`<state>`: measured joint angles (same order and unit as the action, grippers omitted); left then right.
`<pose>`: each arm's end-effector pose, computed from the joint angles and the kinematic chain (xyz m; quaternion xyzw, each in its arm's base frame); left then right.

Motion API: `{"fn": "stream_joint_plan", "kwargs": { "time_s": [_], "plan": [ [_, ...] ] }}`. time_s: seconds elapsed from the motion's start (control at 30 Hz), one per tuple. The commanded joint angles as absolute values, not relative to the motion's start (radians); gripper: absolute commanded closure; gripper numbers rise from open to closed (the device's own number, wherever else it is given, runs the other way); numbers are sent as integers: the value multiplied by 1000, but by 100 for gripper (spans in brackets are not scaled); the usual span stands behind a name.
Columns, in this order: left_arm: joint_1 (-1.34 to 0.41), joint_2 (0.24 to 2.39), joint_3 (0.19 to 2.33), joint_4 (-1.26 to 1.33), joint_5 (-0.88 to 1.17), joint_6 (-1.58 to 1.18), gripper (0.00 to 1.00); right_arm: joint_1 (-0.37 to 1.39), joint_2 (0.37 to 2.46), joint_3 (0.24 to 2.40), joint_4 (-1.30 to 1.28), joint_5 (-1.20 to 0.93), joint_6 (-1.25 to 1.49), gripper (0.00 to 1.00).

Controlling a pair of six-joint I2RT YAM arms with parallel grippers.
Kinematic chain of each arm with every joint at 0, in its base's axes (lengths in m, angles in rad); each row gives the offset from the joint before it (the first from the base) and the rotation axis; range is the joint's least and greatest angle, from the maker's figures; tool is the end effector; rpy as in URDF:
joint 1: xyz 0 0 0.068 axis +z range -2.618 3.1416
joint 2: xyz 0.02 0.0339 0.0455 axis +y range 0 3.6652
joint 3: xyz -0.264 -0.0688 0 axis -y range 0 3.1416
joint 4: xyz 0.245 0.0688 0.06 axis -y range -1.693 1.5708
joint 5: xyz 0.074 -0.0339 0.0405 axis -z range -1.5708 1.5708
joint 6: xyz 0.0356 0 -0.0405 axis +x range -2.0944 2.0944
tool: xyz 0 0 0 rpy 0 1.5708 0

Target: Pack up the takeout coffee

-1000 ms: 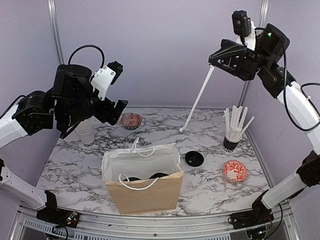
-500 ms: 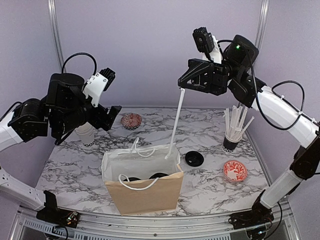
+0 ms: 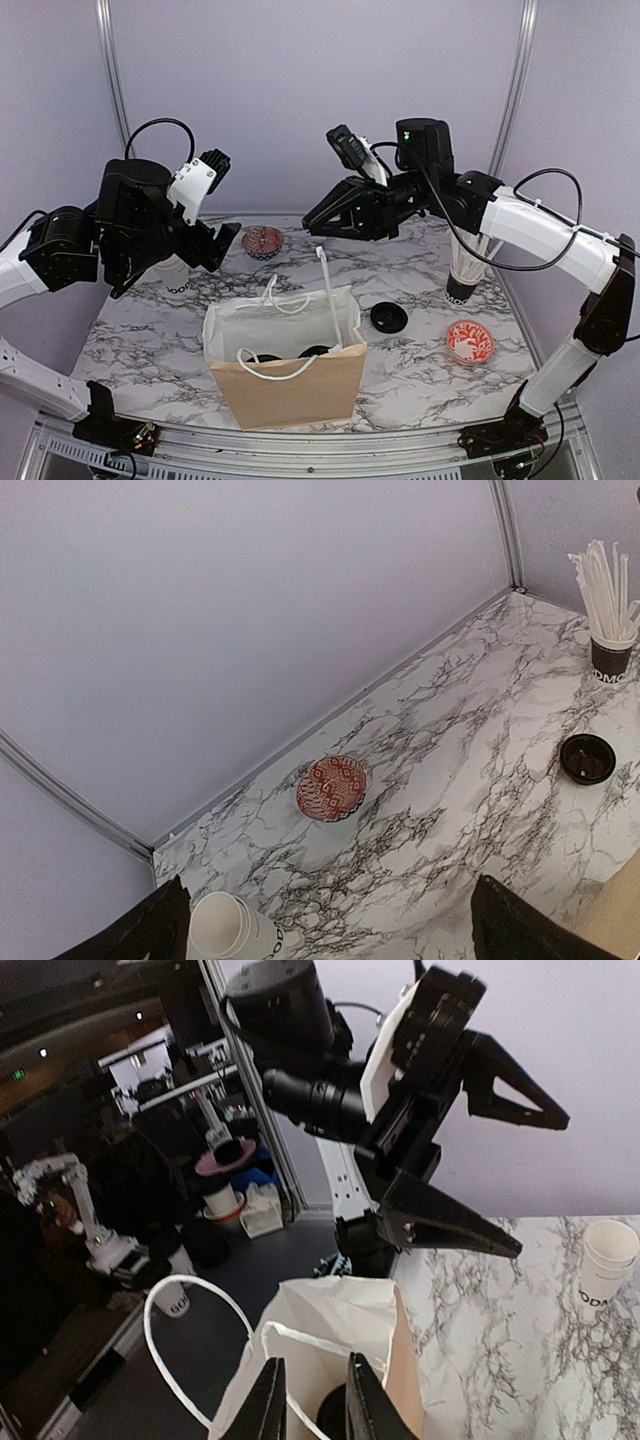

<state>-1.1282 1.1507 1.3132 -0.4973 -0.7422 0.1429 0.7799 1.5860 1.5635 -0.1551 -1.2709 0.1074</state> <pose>0.1241 -0.2057 0.4205 0.2818 0.7360 0.0050 0.6155 0.2274 0.2728 0.4170 -0.5632 0.4571 0.6328 0.2710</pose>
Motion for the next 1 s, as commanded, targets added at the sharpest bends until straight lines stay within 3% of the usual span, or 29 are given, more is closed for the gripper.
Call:
{"fn": "stream_joint_plan", "kwargs": {
  "time_s": [0.0,0.1,0.23,0.4,0.53,0.6,0.77,0.97],
  "plan": [
    [-1111,1131,1294,-467,-755,158,1,890,1576,1645,-539,-998,-303,75],
    [-1098,1135,1282,-461,-747,172,1,911,1563,1681,-595,-999,-353,63],
    [-1079,1139,1267,-456,-735,187,1,868,1527,1784,-672,-946,-413,57],
    [-1068,1137,1260,-451,-718,207,1,711,1468,1779,-682,-892,-424,46],
    [-1066,1122,1291,-437,-677,202,1,523,1401,1697,-708,-801,-443,44],
    [-1067,1105,1321,-438,-555,191,3,434,1366,1624,-714,-750,-455,46],
    [-1070,1085,1345,-388,28,205,6,255,1288,1444,-727,-742,-462,50],
    [-1090,1243,1464,-434,165,196,9,141,1206,1338,-726,-766,-457,50]
  ]
}}
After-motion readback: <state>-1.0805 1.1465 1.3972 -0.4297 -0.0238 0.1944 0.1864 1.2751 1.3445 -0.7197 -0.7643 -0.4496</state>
